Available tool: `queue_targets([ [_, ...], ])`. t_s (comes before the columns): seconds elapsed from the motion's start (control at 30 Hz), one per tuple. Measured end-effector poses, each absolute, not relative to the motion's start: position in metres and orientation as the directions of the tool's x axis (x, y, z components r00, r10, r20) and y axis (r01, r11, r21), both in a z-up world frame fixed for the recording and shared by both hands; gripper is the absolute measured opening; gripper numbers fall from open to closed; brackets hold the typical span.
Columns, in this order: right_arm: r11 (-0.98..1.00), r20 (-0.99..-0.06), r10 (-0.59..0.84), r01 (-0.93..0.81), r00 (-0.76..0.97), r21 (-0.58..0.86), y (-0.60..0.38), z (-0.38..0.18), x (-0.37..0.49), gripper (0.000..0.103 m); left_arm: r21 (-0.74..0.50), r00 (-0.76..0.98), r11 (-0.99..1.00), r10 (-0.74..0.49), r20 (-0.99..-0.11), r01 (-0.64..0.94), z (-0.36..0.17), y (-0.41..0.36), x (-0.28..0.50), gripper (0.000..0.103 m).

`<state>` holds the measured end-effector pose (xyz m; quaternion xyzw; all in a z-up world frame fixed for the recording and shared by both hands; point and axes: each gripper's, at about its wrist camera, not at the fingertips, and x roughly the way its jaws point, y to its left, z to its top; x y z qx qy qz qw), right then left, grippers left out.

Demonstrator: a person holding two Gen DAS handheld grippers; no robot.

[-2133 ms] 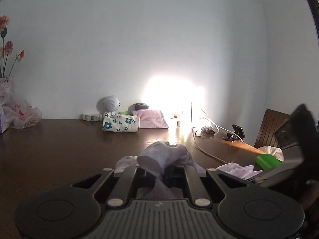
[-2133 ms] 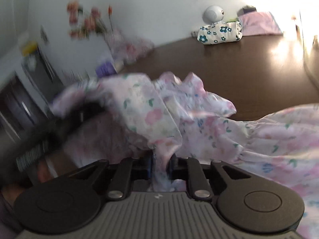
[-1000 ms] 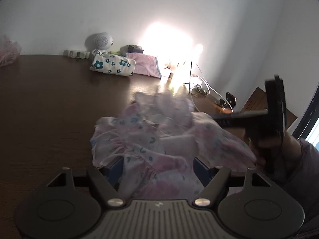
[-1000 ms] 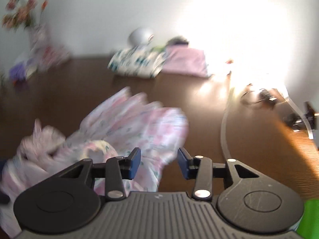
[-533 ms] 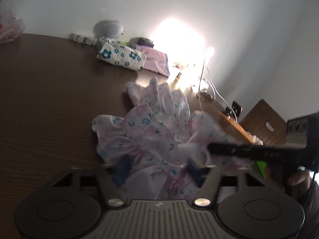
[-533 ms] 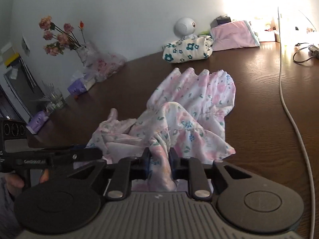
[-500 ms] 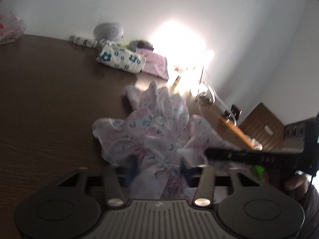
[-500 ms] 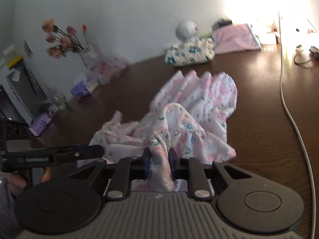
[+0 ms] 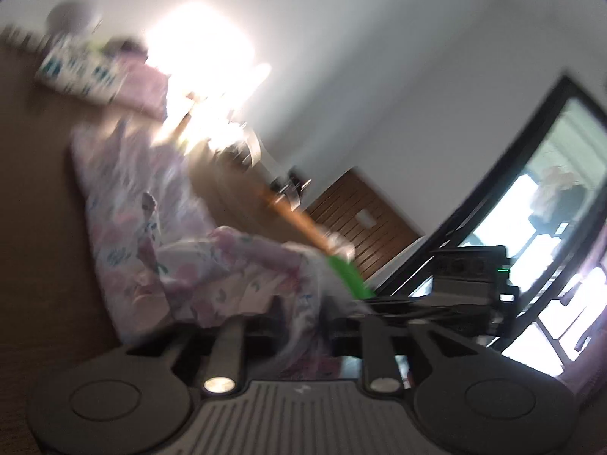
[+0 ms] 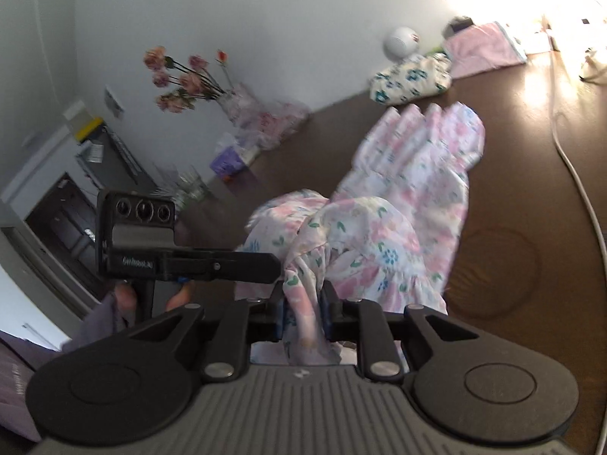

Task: Fold clothes

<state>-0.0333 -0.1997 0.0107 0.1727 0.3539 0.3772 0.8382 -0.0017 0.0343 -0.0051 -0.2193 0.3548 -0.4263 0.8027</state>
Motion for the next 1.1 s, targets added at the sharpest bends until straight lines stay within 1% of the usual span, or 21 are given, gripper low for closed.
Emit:
queue_targets([
  [0.07,0.669,-0.472,0.743,-0.507,0.475,0.544,-0.201,0.011,-0.033,0.023,-0.651,0.355,0.515,-0.857,-0.373,0.558,-0.005,0.032,-0.003,0.066],
  [0.1,0.673,-0.472,0.74,-0.509,0.479,0.537,-0.202,0.011,-0.034,0.024,-0.639,0.34,0.488,-0.873,-0.35,0.595,-0.001,0.032,-0.008,0.076],
  [0.13,0.68,-0.474,0.733,-0.514,0.488,0.523,-0.203,0.014,-0.035,0.03,-0.611,0.348,0.477,-0.879,-0.326,0.632,0.004,0.034,-0.014,0.082],
  [0.17,0.688,-0.475,0.725,-0.519,0.498,0.507,-0.204,0.017,-0.036,0.041,-0.577,0.362,0.471,-0.882,-0.301,0.667,0.009,0.035,-0.021,0.092],
  [0.2,0.702,-0.48,0.713,-0.522,0.511,0.485,-0.206,0.02,-0.038,0.047,-0.542,0.375,0.465,-0.885,-0.276,0.7,0.014,0.037,-0.028,0.094],
  [0.23,0.718,-0.486,0.696,-0.525,0.528,0.457,-0.207,0.025,-0.04,0.056,-0.497,0.397,0.479,-0.878,-0.268,0.723,0.018,0.038,-0.034,0.094],
  [0.27,0.734,-0.492,0.678,-0.528,0.546,0.427,-0.209,0.029,-0.043,0.059,-0.451,0.422,0.506,-0.863,-0.279,0.735,0.022,0.039,-0.038,0.094],
  [0.33,0.761,-0.487,0.646,-0.548,0.588,0.347,-0.212,0.037,-0.05,0.064,-0.354,0.482,0.586,-0.807,-0.342,0.729,0.026,0.04,-0.045,0.095],
  [0.37,0.772,-0.482,0.63,-0.557,0.609,0.305,-0.213,0.041,-0.054,0.071,-0.296,0.511,0.622,-0.774,-0.374,0.725,0.027,0.039,-0.047,0.095],
  [0.43,0.764,-0.449,0.636,-0.597,0.628,0.245,-0.214,0.046,-0.061,0.08,-0.17,0.56,0.671,-0.71,-0.427,0.722,0.026,0.036,-0.052,0.096],
  [0.53,0.731,-0.407,0.667,-0.656,0.625,0.191,-0.209,0.049,-0.062,0.083,-0.043,0.577,0.659,-0.687,-0.442,0.751,0.023,0.033,-0.056,0.096],
  [0.63,0.691,-0.4,0.7,-0.702,0.591,0.173,-0.195,0.044,-0.052,0.086,-0.042,0.549,0.639,-0.691,-0.47,0.768,0.016,0.029,-0.045,0.096],
  [0.7,0.688,-0.449,0.692,-0.705,0.566,0.172,-0.185,0.032,-0.044,0.084,-0.066,0.512,0.61,-0.715,-0.476,0.79,0.013,0.025,-0.037,0.094],
  [0.73,0.688,-0.474,0.685,-0.706,0.553,0.171,-0.18,0.025,-0.04,0.081,-0.076,0.492,0.59,-0.732,-0.472,0.804,0.012,0.023,-0.035,0.093],
  [0.8,0.681,-0.513,0.681,-0.71,0.523,0.18,-0.172,0.015,-0.034,0.062,-0.104,0.446,0.55,-0.762,-0.47,0.829,0.01,0.02,-0.028,0.08],
  [0.83,0.672,-0.525,0.686,-0.715,0.504,0.191,-0.17,0.011,-0.033,0.032,-0.125,0.419,0.53,-0.774,-0.474,0.838,0.008,0.019,-0.024,0.074],
  [0.87,0.663,-0.532,0.692,-0.72,0.487,0.205,-0.168,0.009,-0.032,0.011,-0.146,0.391,0.511,-0.786,-0.478,0.847,0.006,0.018,-0.02,0.052],
  [0.9,0.658,-0.529,0.698,-0.724,0.483,0.206,-0.168,0.011,-0.034,0.011,-0.191,0.353,0.49,-0.801,-0.483,0.851,0.004,0.019,-0.015,0.021],
  [0.93,0.635,-0.513,0.72,-0.742,0.468,0.214,-0.17,0.015,-0.038,0.009,-0.242,0.312,0.469,-0.816,-0.486,0.85,0.003,0.021,-0.01,0.009],
  [1.0,0.577,-0.475,0.77,-0.783,0.426,0.234,-0.176,0.023,-0.048,0.007,-0.34,0.232,0.412,-0.856,-0.462,0.845,0.002,0.026,-0.004,0.007],
  [1.1,0.484,-0.438,0.834,-0.825,0.335,0.292,-0.187,0.029,-0.057,0.007,-0.407,0.141,0.303,-0.913,-0.383,0.862,0.007,0.041,-0.013,0.007],
])
